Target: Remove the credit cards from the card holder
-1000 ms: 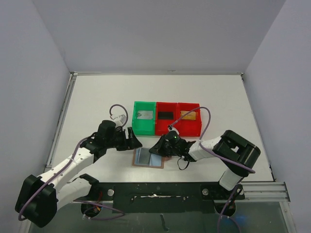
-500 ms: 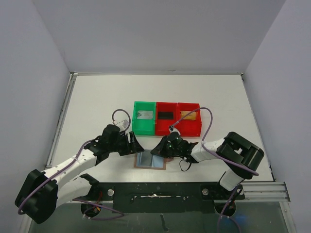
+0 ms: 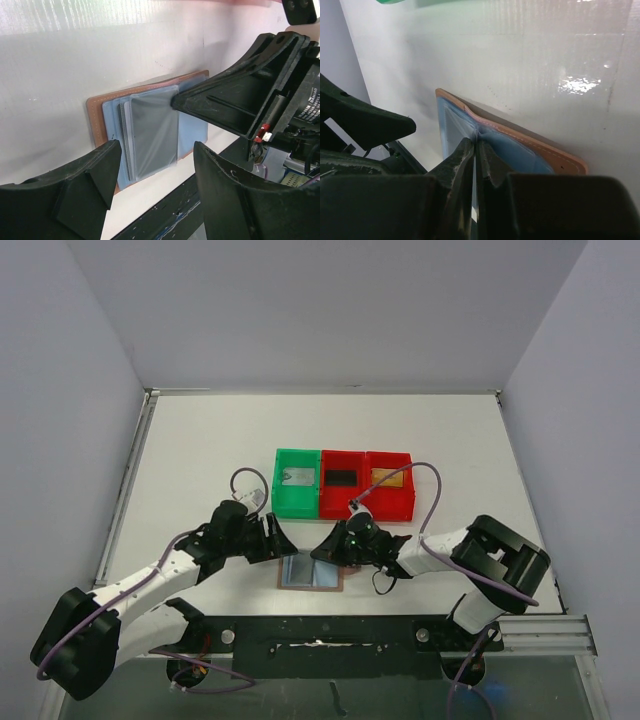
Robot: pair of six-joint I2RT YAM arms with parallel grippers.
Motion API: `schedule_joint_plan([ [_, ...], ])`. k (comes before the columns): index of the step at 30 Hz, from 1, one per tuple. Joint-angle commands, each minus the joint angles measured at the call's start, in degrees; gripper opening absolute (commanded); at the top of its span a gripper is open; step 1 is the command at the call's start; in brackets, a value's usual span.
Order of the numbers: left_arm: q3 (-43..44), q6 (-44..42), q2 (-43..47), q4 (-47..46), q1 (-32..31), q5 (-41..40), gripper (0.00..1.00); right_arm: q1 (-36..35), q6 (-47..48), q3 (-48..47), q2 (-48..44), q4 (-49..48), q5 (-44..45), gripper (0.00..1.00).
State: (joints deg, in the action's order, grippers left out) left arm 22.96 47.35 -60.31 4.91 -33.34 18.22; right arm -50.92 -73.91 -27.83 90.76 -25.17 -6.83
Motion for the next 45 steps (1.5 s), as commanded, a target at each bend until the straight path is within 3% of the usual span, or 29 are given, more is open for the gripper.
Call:
schedule_joint_plan([
  [1,-0.20,0.02,0.11,-4.35,-0.69,0.74,0.58,0.21,1.55,-0.24,-3.38,-0.38,0.50,0.00],
  [13,-1.56,0.72,-0.95,-6.27,-1.07,1.51,0.58,0.16,1.84,-0.23,-3.74,0.82,0.83,0.00],
  [15,-1.16,0.60,-0.46,-5.51,-1.08,0.88,0.58,-0.16,2.16,-2.80,-3.67,7.84,3.18,0.08],
  [18,-0.16,0.29,1.56,-2.49,-1.06,-2.30,0.58,-1.35,3.52,-6.91,-3.60,17.99,6.77,0.29],
  [20,0.76,0.13,4.03,-0.12,-1.05,-5.89,0.58,-1.68,4.27,-8.63,-3.67,22.15,7.49,0.34],
  [31,3.36,0.10,13.55,9.53,-1.02,-18.40,0.59,-7.12,7.01,-21.37,-2.70,41.96,17.80,0.37],
  [37,4.20,0.75,18.19,13.15,-1.03,-23.79,0.59,-9.19,7.08,-26.04,-0.39,45.74,20.25,0.34],
  [45,4.27,1.34,20.93,14.91,-1.07,-26.65,0.59,-11.02,6.26,-32.24,4.35,52.54,21.45,0.40],
])
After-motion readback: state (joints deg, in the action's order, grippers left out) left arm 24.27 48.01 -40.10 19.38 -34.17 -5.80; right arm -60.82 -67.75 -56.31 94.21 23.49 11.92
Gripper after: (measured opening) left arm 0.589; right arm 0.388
